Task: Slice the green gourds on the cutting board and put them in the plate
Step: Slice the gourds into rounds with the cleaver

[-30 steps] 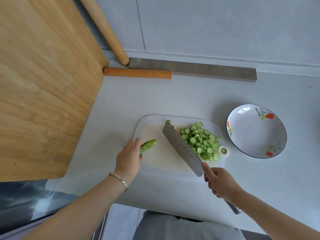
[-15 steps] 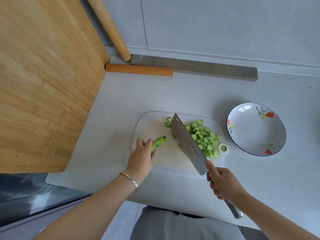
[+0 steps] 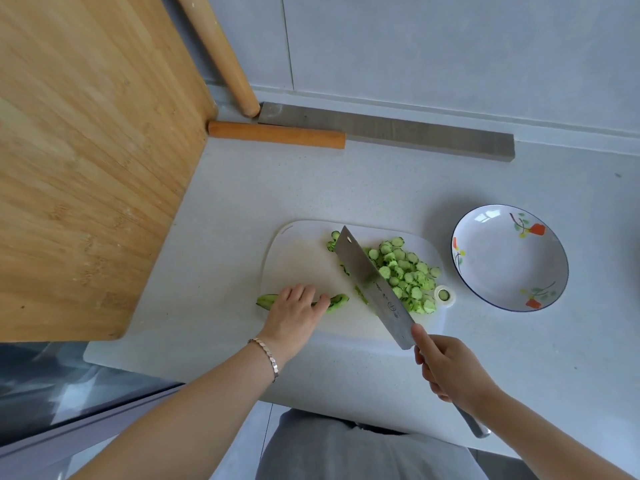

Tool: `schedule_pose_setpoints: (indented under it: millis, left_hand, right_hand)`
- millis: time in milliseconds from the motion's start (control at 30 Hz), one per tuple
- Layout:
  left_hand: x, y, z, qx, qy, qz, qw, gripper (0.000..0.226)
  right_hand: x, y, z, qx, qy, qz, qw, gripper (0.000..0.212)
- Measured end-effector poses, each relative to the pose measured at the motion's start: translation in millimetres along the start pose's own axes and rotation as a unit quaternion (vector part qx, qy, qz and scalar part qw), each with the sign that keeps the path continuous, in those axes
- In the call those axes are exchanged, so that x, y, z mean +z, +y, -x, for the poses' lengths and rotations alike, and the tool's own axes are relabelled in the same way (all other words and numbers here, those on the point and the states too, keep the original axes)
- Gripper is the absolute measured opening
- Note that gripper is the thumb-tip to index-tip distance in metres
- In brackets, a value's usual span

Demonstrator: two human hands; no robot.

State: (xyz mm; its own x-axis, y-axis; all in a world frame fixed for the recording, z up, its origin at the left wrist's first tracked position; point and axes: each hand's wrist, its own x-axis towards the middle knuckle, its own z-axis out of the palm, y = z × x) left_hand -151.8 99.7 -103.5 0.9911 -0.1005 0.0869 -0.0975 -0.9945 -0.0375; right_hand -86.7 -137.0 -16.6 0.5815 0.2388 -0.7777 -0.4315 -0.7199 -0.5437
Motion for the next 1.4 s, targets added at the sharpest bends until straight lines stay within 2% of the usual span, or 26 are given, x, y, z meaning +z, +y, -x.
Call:
schedule_pose_setpoints:
  millis: [133, 267, 400, 567, 867, 1400]
  left_hand:
    - [-3, 6, 8, -0.028, 0.009, 0.089, 0.996, 0.065]
    - [-4, 9, 13, -0.045, 0.055, 0.131, 0.989, 0.048]
    - [-1, 9, 18, -0.062, 0.045, 0.133, 0.988, 0.044]
    - [-5, 13, 16, -0.075, 0.021, 0.159, 0.984, 0.041]
    - [-10, 21, 11, -0.114, 0.018, 0.173, 0.978, 0.036]
    - [-8, 24, 3, -0.132, 0.003, 0.179, 0.975, 0.037]
  right_hand:
    - [2, 0, 0, -0.019, -0.009, 0.028, 0.999, 0.051]
    - [0, -5, -2, -0.047, -0.007, 0.111, 0.993, 0.053]
    - [-2, -12, -4, -0.056, -0.007, 0.153, 0.987, 0.054]
    - [3, -13, -7, -0.026, -0.030, 0.133, 0.990, 0.056]
    - [17, -14, -7, -0.036, -0.021, 0.106, 0.993, 0.055]
    - [34, -16, -13, -0.062, 0.012, 0.165, 0.984, 0.054]
